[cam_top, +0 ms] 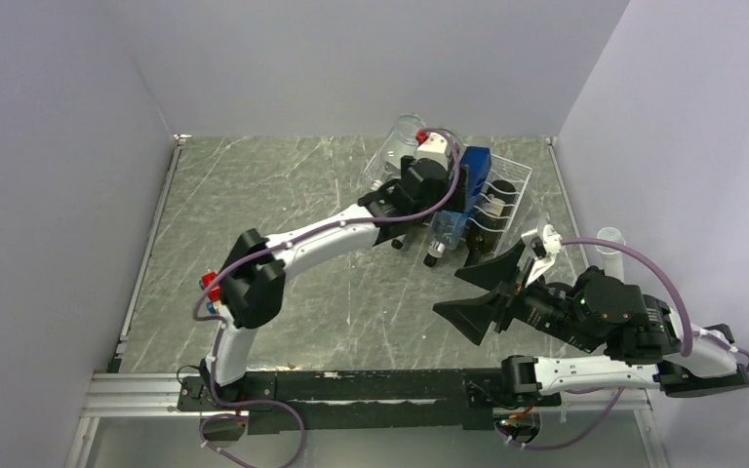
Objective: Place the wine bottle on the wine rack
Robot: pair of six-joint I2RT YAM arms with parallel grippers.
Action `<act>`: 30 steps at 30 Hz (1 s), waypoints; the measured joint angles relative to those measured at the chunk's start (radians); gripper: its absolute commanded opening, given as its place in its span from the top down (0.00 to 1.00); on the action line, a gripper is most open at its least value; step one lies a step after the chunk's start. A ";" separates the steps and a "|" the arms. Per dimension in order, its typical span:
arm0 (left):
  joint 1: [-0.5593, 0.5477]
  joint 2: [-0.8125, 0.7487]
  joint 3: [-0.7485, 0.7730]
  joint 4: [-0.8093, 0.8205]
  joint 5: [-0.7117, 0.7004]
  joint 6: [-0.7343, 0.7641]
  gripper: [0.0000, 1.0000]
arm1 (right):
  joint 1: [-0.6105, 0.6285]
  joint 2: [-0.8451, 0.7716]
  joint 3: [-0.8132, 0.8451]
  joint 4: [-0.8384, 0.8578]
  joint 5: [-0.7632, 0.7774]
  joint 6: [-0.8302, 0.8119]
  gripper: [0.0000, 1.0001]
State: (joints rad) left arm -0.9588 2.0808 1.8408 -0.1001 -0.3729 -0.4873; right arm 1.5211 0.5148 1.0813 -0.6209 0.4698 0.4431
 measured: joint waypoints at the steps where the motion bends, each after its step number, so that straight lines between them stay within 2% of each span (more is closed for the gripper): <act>1: 0.000 -0.038 -0.034 0.002 -0.001 -0.004 0.01 | 0.000 0.003 0.012 -0.014 0.011 0.002 0.03; 7: -0.004 -0.351 -0.300 -0.002 -0.039 -0.050 0.01 | 0.000 0.015 0.072 -0.142 0.188 0.030 0.02; 13: -0.011 -0.798 -0.660 -0.023 -0.083 -0.145 0.01 | 0.000 -0.029 0.076 -0.327 0.401 0.121 0.02; 18: -0.027 -1.147 -0.911 -0.117 -0.122 -0.220 0.01 | 0.000 -0.087 0.106 -0.470 0.487 0.212 0.02; 25: -0.033 -1.478 -0.905 -0.383 -0.157 -0.296 0.01 | 0.000 -0.096 0.239 -0.674 0.525 0.322 0.02; 30: -0.033 -1.569 -0.792 -0.568 -0.217 -0.322 0.01 | 0.000 -0.112 0.306 -0.721 0.523 0.323 0.00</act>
State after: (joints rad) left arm -0.9920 0.5114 1.0485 -0.6685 -0.5900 -0.8089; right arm 1.5211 0.4030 1.3869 -1.3418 0.9932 0.7662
